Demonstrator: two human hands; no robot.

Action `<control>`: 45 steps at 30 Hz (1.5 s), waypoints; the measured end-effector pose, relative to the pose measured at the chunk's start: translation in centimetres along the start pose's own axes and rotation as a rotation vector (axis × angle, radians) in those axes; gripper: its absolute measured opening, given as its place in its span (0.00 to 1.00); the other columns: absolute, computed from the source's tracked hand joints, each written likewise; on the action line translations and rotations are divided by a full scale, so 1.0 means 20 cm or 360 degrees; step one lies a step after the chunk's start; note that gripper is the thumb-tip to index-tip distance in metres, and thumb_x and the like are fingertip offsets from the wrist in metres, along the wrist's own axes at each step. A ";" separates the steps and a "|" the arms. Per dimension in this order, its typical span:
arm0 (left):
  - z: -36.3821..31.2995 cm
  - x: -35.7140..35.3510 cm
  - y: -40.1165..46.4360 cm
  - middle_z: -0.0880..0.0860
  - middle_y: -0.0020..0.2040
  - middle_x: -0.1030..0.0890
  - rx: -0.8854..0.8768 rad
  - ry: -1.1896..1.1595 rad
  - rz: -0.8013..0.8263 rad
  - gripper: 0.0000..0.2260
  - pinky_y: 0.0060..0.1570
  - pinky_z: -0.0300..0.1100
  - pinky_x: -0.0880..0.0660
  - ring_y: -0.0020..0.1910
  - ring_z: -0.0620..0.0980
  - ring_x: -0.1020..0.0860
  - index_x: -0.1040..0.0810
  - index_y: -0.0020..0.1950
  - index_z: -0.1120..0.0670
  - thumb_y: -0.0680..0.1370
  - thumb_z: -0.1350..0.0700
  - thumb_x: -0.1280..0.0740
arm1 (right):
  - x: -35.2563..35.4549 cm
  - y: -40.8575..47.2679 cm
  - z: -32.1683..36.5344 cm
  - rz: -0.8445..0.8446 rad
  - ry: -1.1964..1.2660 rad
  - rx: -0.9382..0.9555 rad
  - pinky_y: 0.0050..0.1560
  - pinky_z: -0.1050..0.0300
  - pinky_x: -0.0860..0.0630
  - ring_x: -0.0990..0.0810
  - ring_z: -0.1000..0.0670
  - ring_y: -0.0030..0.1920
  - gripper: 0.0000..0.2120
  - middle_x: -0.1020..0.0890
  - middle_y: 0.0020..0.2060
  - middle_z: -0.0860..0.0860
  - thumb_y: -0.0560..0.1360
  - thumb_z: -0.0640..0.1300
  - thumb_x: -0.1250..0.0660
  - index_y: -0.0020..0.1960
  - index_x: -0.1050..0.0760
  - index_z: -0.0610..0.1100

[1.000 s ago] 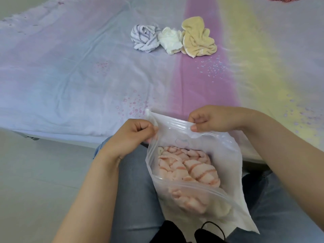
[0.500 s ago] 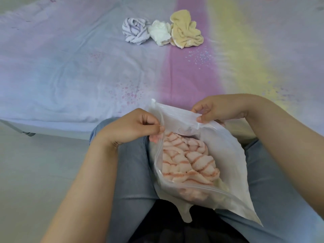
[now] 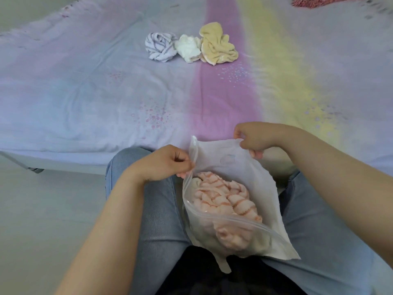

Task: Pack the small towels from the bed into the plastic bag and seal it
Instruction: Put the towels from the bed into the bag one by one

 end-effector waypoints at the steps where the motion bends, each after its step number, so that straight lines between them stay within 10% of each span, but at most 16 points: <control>1: 0.01 0.02 0.02 0.49 0.30 0.21 0.0013 0.0017 -0.0021 0.13 0.40 0.31 0.28 0.33 0.42 0.24 0.21 0.37 0.63 0.78 0.57 0.33 | 0.00 0.03 0.00 -0.0038 0.0002 0.0013 0.39 0.56 0.22 0.20 0.50 0.26 0.10 0.18 0.29 0.47 0.75 0.35 0.45 0.54 0.33 0.45; 10: 0.01 0.22 0.18 0.49 0.37 0.15 0.0215 0.0216 0.0148 0.12 0.48 0.36 0.24 0.39 0.44 0.18 0.16 0.43 0.57 0.78 0.50 0.33 | 0.09 0.19 -0.02 -0.0010 0.0166 0.0144 0.44 0.53 0.22 0.18 0.48 0.34 0.12 0.17 0.41 0.46 0.73 0.51 0.29 0.52 0.27 0.48; 17: 0.09 0.39 0.45 0.50 0.37 0.18 0.0023 -0.0118 -0.0677 0.11 0.42 0.37 0.28 0.35 0.42 0.24 0.19 0.42 0.58 0.80 0.54 0.36 | 0.17 0.42 -0.01 -0.0373 0.0554 0.0297 0.44 0.52 0.22 0.21 0.51 0.36 0.04 0.21 0.36 0.53 0.75 0.47 0.31 0.46 0.26 0.48; 20: 0.16 0.47 0.63 0.47 0.46 0.20 0.0004 0.0168 -0.1091 0.06 0.44 0.38 0.29 0.42 0.44 0.23 0.20 0.50 0.51 0.78 0.55 0.37 | 0.21 0.60 0.01 -0.0732 0.0360 0.0446 0.59 0.55 0.28 0.22 0.50 0.53 0.12 0.22 0.54 0.50 0.74 0.45 0.32 0.57 0.24 0.49; 23: 0.23 0.55 0.84 0.55 0.64 0.25 -0.0096 0.0563 -0.1182 0.16 0.62 0.46 0.32 0.63 0.56 0.28 0.25 0.64 0.55 0.77 0.55 0.37 | 0.25 0.83 0.06 -0.0670 0.0150 0.0433 0.73 0.57 0.42 0.40 0.46 0.74 0.23 0.40 0.74 0.44 0.74 0.47 0.32 0.68 0.30 0.48; 27: 0.26 0.68 1.16 0.60 0.75 0.37 0.0069 0.0808 -0.1182 0.26 0.71 0.52 0.40 0.74 0.59 0.39 0.36 0.73 0.60 0.78 0.51 0.37 | 0.33 1.12 0.12 -0.0723 0.0319 0.0272 0.74 0.56 0.43 0.49 0.48 0.77 0.26 0.56 0.78 0.46 0.74 0.50 0.32 0.70 0.32 0.51; 32: 0.24 0.91 1.46 0.57 0.79 0.53 0.0064 0.0601 -0.1290 0.35 0.71 0.55 0.40 0.77 0.60 0.49 0.46 0.77 0.51 0.75 0.48 0.33 | 0.56 1.39 0.16 -0.1221 0.0589 0.0164 0.73 0.57 0.45 0.48 0.45 0.77 0.28 0.53 0.77 0.42 0.73 0.49 0.30 0.70 0.34 0.46; 36: 0.23 1.13 1.70 0.56 0.79 0.60 0.0008 0.0676 -0.1465 0.43 0.74 0.58 0.48 0.77 0.63 0.59 0.47 0.78 0.42 0.69 0.38 0.28 | 0.82 1.58 0.15 -0.1580 0.0370 -0.0114 0.72 0.39 0.47 0.52 0.38 0.76 0.29 0.53 0.77 0.44 0.72 0.62 0.34 0.70 0.36 0.55; 40: 0.25 1.26 1.89 0.55 0.78 0.68 0.0042 0.0599 -0.1247 0.48 0.70 0.59 0.40 0.78 0.57 0.56 0.51 0.77 0.37 0.65 0.38 0.25 | 0.93 1.81 0.13 -0.1078 0.0288 0.0004 0.74 0.37 0.52 0.65 0.42 0.77 0.40 0.66 0.77 0.49 0.68 0.66 0.33 0.74 0.47 0.61; 45: 0.32 1.25 2.03 0.58 0.72 0.35 0.0121 0.0620 -0.0999 0.34 0.65 0.50 0.30 0.68 0.58 0.30 0.36 0.74 0.45 0.70 0.48 0.27 | 0.84 1.94 0.04 -0.0906 0.0161 -0.0145 0.70 0.42 0.38 0.42 0.36 0.72 0.27 0.50 0.75 0.43 0.70 0.62 0.35 0.68 0.32 0.57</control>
Point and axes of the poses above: each hand's wrist, its own y-axis towards the middle knuckle, its own x-axis out of the back of the hand, z = x × y, the point moved 1 cm from there along y, towards the middle knuckle
